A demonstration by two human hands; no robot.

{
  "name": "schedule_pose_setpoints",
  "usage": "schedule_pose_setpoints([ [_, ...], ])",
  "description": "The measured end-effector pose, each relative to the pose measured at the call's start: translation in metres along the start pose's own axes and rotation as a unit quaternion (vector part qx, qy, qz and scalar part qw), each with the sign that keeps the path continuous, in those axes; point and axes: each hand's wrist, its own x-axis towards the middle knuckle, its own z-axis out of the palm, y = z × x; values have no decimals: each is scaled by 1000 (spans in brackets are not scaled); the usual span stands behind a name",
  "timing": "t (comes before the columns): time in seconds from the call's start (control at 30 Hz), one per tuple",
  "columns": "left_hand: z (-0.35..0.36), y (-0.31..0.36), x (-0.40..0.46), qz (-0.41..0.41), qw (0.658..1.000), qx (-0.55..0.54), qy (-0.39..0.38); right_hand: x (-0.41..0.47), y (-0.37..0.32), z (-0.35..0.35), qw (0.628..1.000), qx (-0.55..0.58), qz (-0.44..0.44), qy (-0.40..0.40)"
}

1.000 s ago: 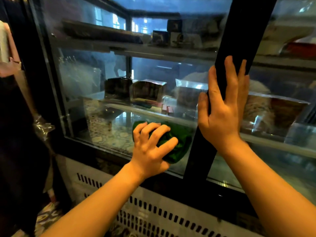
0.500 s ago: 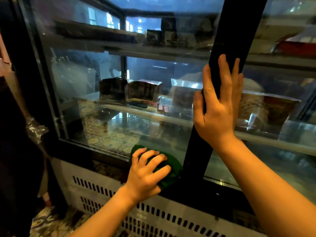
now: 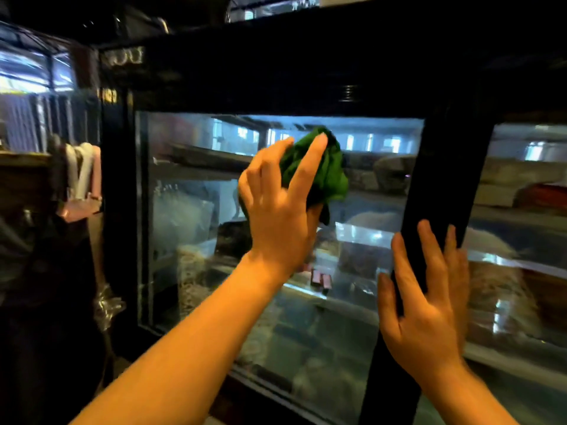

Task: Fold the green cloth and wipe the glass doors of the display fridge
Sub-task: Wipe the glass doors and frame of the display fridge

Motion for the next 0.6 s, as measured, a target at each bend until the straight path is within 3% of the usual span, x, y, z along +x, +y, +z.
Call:
schedule_pose_setpoints([
  [0.23,5,-2,53,-25,998,59,-14,-1,1,1,1000,0,0,-3],
  [0.43,2,-24,49,107,991,82,-10,2,-2,-1,1000,6,7,-5],
  [0.5,1,-32,42,95,992,83,-10,3,-2,-3,1000,5,7,-7],
  [0.6,-4,-39,21,11,997,77,-14,3,-4,-4,1000,7,8,-12],
])
